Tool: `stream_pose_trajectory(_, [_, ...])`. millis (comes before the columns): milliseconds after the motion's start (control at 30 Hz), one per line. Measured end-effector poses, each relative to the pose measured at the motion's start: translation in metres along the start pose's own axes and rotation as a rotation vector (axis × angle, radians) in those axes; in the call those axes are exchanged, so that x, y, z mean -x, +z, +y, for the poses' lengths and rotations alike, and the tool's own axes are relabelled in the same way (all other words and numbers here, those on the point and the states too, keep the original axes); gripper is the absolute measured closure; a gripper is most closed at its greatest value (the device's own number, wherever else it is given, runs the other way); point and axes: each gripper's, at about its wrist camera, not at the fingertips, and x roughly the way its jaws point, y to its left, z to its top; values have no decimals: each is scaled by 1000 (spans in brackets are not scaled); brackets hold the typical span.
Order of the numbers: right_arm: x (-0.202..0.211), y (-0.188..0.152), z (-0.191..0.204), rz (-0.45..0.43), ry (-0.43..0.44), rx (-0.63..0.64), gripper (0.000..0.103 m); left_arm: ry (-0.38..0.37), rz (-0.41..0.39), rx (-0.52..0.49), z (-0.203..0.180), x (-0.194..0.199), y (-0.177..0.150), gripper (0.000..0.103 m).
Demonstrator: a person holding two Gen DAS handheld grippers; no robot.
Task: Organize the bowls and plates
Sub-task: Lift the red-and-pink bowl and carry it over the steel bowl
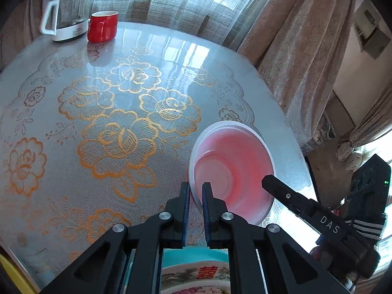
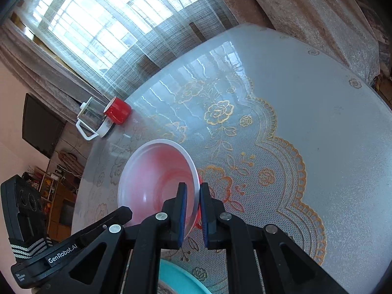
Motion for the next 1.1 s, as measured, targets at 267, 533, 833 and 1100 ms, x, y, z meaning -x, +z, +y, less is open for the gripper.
stream_pose_trajectory(267, [-30, -16, 30, 87, 19, 23, 91, 69, 6, 28, 39, 10, -6, 93])
stream_pose_trajectory(533, [-47, -26, 60, 126, 41, 64, 77, 106, -3, 47, 64, 25, -11, 93])
stream_pose_trajectory(833, [-42, -33, 71, 98, 50, 108, 84, 97, -1, 76, 73, 28, -19, 91])
stream_pose_trajectory(1100, [-41, -38, 75, 82, 50, 101, 95, 105, -54, 44, 73, 45, -32, 91])
